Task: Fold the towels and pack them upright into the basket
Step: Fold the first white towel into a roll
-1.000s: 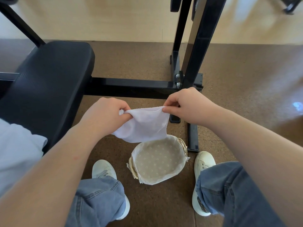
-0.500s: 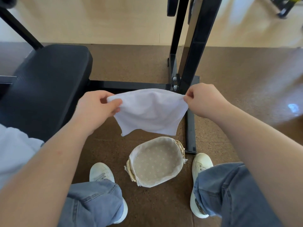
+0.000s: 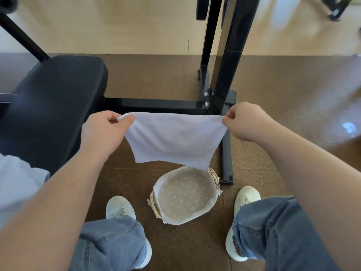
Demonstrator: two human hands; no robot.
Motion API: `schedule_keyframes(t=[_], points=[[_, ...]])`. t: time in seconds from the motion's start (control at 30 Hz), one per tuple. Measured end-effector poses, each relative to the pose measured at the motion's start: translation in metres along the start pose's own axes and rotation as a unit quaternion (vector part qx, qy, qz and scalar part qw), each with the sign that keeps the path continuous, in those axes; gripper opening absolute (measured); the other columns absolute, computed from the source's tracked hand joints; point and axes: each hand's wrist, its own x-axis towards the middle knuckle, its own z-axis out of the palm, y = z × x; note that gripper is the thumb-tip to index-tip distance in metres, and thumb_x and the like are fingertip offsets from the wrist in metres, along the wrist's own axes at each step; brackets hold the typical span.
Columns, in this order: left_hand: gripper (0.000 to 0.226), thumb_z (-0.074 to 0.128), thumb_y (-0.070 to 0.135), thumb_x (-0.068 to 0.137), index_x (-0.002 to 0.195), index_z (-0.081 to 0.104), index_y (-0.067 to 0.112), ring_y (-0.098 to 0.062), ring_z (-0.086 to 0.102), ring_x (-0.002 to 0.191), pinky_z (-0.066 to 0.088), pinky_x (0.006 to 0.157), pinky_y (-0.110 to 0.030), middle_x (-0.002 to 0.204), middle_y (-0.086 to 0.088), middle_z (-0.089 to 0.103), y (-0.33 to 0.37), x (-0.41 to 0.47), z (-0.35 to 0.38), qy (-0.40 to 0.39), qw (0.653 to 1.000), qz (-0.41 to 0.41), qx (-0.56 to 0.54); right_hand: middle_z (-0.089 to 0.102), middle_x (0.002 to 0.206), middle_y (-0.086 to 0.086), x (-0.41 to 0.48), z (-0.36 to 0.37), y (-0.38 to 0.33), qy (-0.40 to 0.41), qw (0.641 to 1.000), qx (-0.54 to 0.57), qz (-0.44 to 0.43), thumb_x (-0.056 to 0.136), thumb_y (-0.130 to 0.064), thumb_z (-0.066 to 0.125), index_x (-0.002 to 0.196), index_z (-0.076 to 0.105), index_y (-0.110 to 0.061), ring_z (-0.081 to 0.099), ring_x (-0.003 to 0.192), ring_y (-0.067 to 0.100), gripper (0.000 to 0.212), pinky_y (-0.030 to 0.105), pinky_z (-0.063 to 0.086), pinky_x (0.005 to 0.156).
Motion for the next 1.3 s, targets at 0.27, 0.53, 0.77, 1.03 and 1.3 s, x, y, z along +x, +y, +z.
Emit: schedule_keyframes(t=[0.27, 0.53, 0.77, 1.03, 1.3], points=[[0.015, 0.067, 0.04, 0.097, 0.094, 0.074, 0.027, -0.011, 0.075, 0.078, 0.061, 0.072, -0.031, 0.085, 0.008, 0.076, 0.016, -0.012, 0.01, -0.033, 0.987, -0.038, -0.152, 0.079, 0.084, -0.004, -0.015, 0.007, -0.034, -0.032, 0.933, 0.358, -0.005, 0.102, -0.036, 0.06, 0.095, 0.074, -0.016, 0.076, 0.081, 0.011, 0.025, 0.033, 0.062, 0.08], [0.017, 0.063, 0.036, 0.1, 0.098, 0.077, 0.027, -0.007, 0.076, 0.078, 0.064, 0.077, -0.032, 0.084, 0.009, 0.078, 0.031, -0.034, 0.028, -0.107, 0.983, 0.033, -0.148, 0.076, 0.071, -0.011, -0.026, 0.033, -0.055, -0.022, 0.936, 0.341, -0.087, 0.097, -0.043, 0.068, 0.086, 0.074, -0.02, 0.075, 0.076, 0.027, 0.026, 0.034, 0.065, 0.065], [0.014, 0.072, 0.036, 0.093, 0.096, 0.079, 0.025, -0.01, 0.076, 0.081, 0.064, 0.075, -0.031, 0.086, 0.008, 0.078, 0.036, -0.047, 0.04, -0.153, 0.968, -0.018, -0.197, 0.07, 0.063, -0.013, -0.025, 0.043, -0.057, 0.044, 0.936, 0.319, -0.141, 0.094, -0.044, 0.071, 0.079, 0.072, -0.027, 0.061, 0.052, 0.001, 0.023, 0.019, 0.047, 0.054], [0.02, 0.072, 0.02, 0.094, 0.112, 0.07, 0.011, -0.016, 0.078, 0.092, 0.061, 0.085, -0.032, 0.098, -0.006, 0.08, 0.039, -0.051, 0.026, -0.204, 0.864, -0.204, -0.412, 0.072, 0.085, -0.016, -0.034, 0.037, -0.071, 0.051, 0.943, 0.236, -0.228, 0.095, -0.038, 0.071, 0.095, 0.075, -0.03, 0.068, 0.081, -0.001, 0.009, 0.02, 0.058, 0.077], [0.022, 0.065, 0.018, 0.099, 0.118, 0.069, 0.007, -0.019, 0.077, 0.095, 0.059, 0.089, -0.032, 0.102, -0.012, 0.079, 0.045, -0.051, 0.025, -0.214, 0.812, -0.241, -0.487, 0.072, 0.087, -0.015, -0.037, 0.047, -0.077, 0.145, 0.928, 0.202, -0.278, 0.098, -0.033, 0.066, 0.098, 0.077, -0.027, 0.066, 0.087, 0.003, 0.012, 0.028, 0.056, 0.082]])
